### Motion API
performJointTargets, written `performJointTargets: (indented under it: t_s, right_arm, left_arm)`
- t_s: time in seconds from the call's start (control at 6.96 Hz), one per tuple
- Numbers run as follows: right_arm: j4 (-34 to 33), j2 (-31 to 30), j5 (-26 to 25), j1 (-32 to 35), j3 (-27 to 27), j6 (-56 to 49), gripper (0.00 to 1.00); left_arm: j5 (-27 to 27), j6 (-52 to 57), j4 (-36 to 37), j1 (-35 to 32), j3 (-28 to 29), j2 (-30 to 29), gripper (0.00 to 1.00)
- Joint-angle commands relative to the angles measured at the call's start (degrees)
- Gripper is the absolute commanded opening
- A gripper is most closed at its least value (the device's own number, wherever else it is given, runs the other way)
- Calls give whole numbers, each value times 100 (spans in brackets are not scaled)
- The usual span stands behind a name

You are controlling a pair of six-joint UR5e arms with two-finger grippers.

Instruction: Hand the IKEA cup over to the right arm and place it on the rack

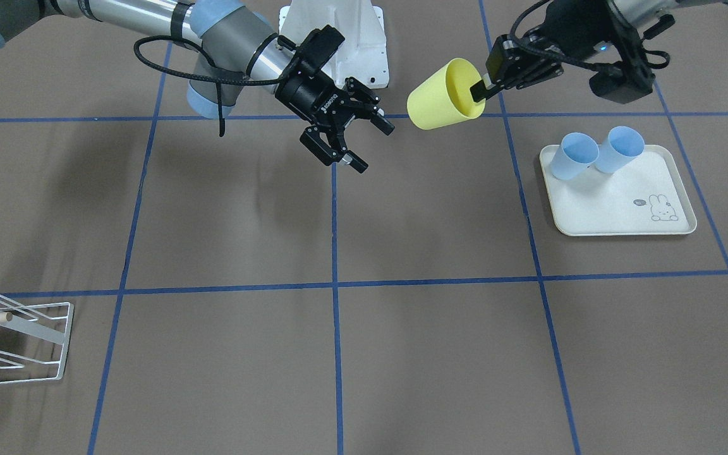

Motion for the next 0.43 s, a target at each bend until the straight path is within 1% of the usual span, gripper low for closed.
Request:
performJointTargets:
  t_s: [0.0,0.29]
  right_arm:
    - [8,49,-116,-47,23,-10,100]
    - [17,76,-116,-56,41,-62,100]
  left_arm:
    - [491,-189,-53,330,52,-115,0]
    - [694,-180,-45,497,61,-115,0]
